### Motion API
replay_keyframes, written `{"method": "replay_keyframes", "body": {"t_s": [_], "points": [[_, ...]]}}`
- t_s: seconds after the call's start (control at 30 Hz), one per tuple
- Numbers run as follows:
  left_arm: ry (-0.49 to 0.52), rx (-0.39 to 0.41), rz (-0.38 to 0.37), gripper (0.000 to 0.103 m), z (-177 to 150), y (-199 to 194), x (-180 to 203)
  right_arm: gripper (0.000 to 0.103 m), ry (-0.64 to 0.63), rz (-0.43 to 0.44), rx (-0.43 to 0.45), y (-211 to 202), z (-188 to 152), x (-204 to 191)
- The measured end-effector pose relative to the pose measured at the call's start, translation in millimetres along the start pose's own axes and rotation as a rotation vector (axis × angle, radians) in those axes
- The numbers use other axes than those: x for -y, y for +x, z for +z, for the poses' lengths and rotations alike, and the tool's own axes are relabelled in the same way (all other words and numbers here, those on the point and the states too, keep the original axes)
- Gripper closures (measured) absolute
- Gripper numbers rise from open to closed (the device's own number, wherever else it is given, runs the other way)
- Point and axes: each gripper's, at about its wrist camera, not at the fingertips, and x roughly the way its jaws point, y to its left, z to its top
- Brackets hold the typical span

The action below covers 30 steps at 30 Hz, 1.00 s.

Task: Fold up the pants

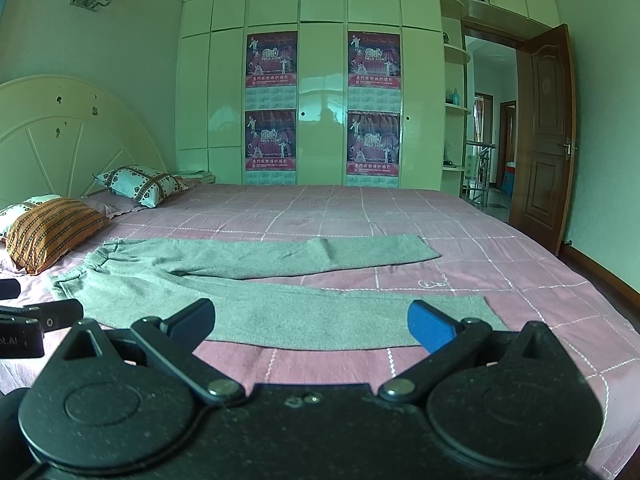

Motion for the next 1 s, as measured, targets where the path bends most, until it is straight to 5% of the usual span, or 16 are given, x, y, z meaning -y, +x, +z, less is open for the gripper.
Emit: {"method": "replay_keyframes", "body": {"t_s": [1.0], "points": [[0.002,-0.012,0.003,0.0,-0.4,3.2,-0.9,0.006,-0.004,0.002,-0.004,-0.1,-1.4,-0.8]]}}
